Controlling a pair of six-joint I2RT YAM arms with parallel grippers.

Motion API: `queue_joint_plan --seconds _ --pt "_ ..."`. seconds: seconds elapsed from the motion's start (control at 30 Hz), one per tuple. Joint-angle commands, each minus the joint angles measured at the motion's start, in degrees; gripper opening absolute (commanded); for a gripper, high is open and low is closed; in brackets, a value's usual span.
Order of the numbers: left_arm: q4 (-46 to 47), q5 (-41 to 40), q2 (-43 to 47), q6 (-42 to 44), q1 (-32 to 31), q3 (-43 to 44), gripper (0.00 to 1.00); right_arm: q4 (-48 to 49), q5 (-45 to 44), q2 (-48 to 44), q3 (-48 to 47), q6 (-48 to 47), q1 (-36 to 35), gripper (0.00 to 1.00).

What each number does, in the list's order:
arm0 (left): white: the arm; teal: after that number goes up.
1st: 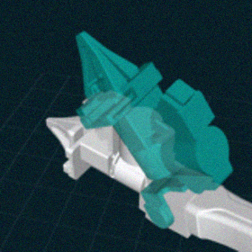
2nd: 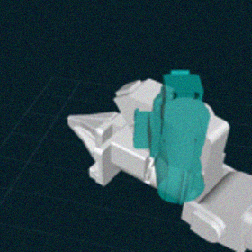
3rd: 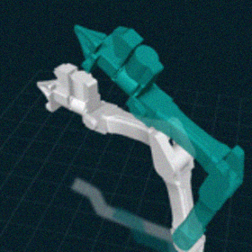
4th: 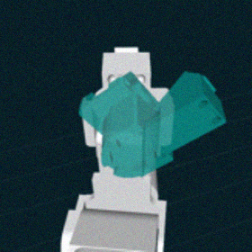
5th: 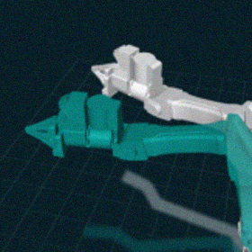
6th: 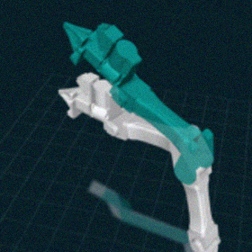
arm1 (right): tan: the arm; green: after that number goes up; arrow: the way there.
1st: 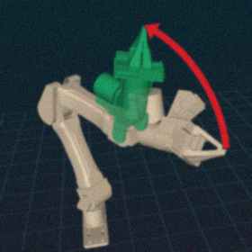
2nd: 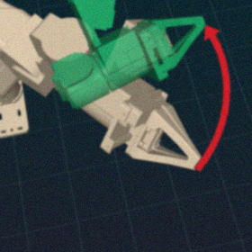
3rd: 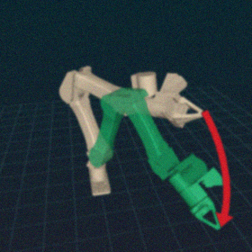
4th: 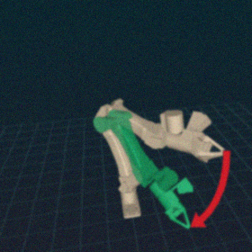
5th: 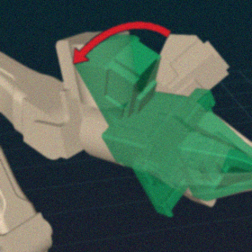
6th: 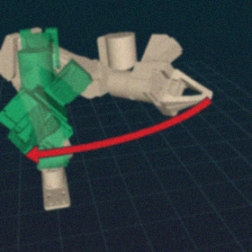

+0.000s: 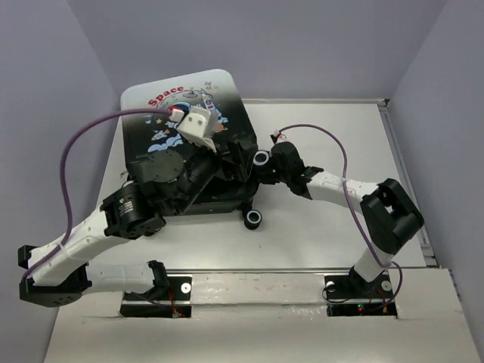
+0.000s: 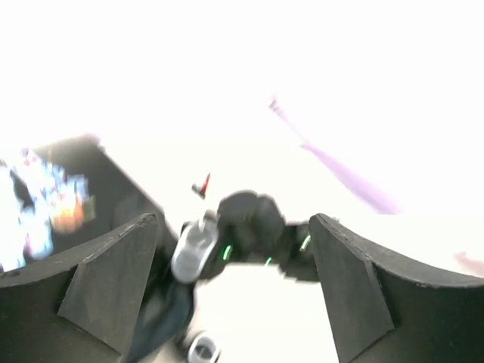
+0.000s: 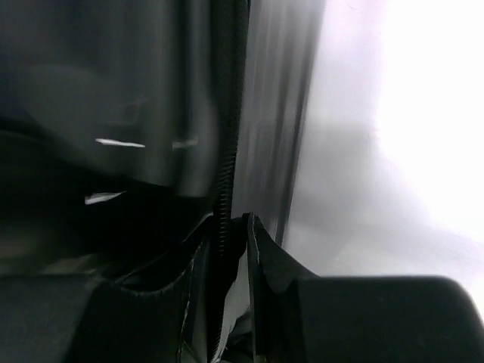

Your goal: Pack the luggage

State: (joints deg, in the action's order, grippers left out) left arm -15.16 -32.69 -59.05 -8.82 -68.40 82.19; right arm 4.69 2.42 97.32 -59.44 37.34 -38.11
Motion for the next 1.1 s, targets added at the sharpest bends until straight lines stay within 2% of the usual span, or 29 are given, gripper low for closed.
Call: queue_joint_plan --seconds 0.0,0.1,0.13,0.23,0.27,0.33,0.37,0.47,0.5,0.53,0.6,0.67,0.7,0.73,0.77,0.8,0.83,0.87,0.9,0.93,1.07 --pt "-2.67 5.88 -4.49 -3.83 4.3 9.55 0.92 -1.0 7.69 -8.96 6.61 -2.97 5.04 0.07" --pt "-3.91 9.82 -7.04 -5.67 11.16 12.9 0.92 -1.96 8.83 -14.24 10.21 -5.26 7.34 0.07" --pt "-3.91 11.92 -7.83 -7.07 17.71 13.69 0.91 -4.05 8.49 -15.39 10.4 -6.13 7.87 0.07" --pt "-4.87 13.88 -11.43 -8.14 25.75 15.27 0.91 -11.7 4.01 -19.44 10.13 -10.09 8.49 0.07" --pt "-5.66 15.27 -12.66 -8.32 30.73 17.54 0.91 -13.29 3.13 -20.75 10.22 -10.88 10.4 0.07" --pt "-7.17 16.16 -16.53 -8.76 35.07 20.53 0.91 -16.98 2.24 -25.3 11.19 -12.47 13.04 0.07" --pt "-7.17 18.34 -17.67 -8.76 39.79 21.07 0.91 -17.95 2.16 -26.9 11.45 -13.17 16.02 0.19" --pt "-6.73 22.04 -22.77 -10.43 47.11 22.92 0.9 -24.54 -4.41 -31.82 10.4 -13.43 17.98 0.71" --pt "-6.9 24.84 -26.17 -11.21 52.0 24.58 0.9 -27.77 -6.35 -34.97 8.66 -14.31 17.98 0.97" --pt "-7.25 26.34 -26.21 -11.31 54.23 25.55 0.9 -29.37 -8.28 -36.4 7.6 -14.92 18.59 1.0" --pt "-9.52 30.21 -32.34 -10.96 59.23 30.03 0.9 -32.18 -12.68 -40.09 3.47 -16.68 18.6 1.0" --pt "-10.94 33.72 -38.58 -9.91 61.8 35.12 0.9 -35.35 -15.24 -43.33 -1.0 -18.61 18.6 0.95" --pt "-11.38 34.87 -40.51 -9.73 62.94 36.79 0.89 -36.23 -15.42 -44.14 -2.59 -19.14 18.6 0.88" --pt "-11.73 35.41 -43.75 -9.64 64.78 39.33 0.89 -36.94 -12.12 -45.1 -4.0 -20.02 18.6 0.57" --pt "-11.74 36.11 -45.35 -9.9 65.75 39.36 0.89 -37.03 -8.6 -45.81 -5.32 -20.64 18.6 0.57" --pt "-12.26 38.12 -47.19 -10.16 66.55 42.41 0.89 -37.29 -4.65 -45.99 -7.86 -21.08 18.6 0.21" --pt "-12.53 38.66 -51.3 -10.51 67.86 44.35 0.89 -38.43 0.52 -45.47 -9.1 -20.91 18.6 0.1" --pt "-12.7 40.32 -53.34 -11.04 67.87 48.11 0.88 -38.7 10.32 -44.77 -9.81 -20.3 17.29 0.07" --pt "-12.96 41.55 -55.63 -11.22 69.01 50.32 0.87 -38.44 13.81 -44.32 -9.38 -19.94 15.19 0.07" --pt "-13.23 44.09 -60.09 -11.31 69.89 54.35 0.87 -37.66 14.11 -43.8 -8.6 -19.77 7.16 0.07" --pt "-12.01 49.98 -69.09 -11.22 69.98 59.83 0.85 -39.49 4.46 -39.33 -5.52 -19.33 -12.54 0.07"
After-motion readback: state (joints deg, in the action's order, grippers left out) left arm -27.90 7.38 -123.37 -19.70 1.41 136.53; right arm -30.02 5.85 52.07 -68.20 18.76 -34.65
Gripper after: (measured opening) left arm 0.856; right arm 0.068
